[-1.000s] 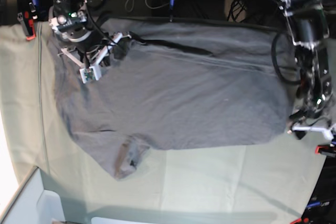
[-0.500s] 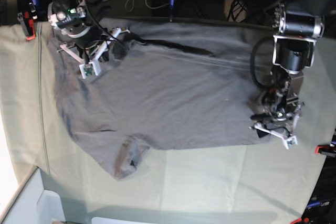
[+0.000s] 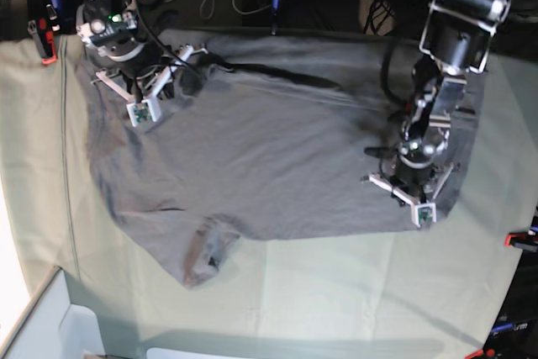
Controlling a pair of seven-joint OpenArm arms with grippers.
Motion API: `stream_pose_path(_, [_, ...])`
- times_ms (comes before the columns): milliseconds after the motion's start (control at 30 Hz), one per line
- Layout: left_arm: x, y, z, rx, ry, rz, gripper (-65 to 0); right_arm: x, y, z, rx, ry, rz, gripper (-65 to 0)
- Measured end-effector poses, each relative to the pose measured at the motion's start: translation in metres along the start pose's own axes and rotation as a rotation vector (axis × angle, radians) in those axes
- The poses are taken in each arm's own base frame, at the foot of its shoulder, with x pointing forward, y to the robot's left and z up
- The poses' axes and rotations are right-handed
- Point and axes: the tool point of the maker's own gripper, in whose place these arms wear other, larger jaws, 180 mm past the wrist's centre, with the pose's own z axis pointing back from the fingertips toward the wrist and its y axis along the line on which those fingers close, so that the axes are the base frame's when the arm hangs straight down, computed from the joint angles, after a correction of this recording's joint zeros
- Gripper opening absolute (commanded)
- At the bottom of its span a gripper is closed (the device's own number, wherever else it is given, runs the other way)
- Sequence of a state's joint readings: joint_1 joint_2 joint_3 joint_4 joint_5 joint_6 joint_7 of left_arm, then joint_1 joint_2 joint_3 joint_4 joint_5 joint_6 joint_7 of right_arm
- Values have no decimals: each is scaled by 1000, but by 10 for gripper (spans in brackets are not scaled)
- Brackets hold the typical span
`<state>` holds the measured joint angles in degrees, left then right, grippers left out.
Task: Layout the t-shirt on the table in an organized manner, then fold the t-shirt properly
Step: 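Reach the left gripper across the shirt and grasp its middle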
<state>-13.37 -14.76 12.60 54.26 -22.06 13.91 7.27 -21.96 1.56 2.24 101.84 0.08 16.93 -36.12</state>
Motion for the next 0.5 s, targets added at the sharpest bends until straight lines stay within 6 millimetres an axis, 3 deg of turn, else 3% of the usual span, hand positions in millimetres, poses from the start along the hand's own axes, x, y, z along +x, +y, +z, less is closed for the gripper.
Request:
stream_pose_path(167, [-30, 1, 14, -3, 27, -119, -648, 4, -2, -1, -4, -10, 0, -650])
stream_pose_path(300, [-42, 13, 19, 24, 47, -108, -600, 3, -2, -1, -4, -9, 1, -650])
stream_pose_path(500, [1, 98, 13, 232, -28, 120, -401, 4, 0, -1, 0, -10, 3, -650])
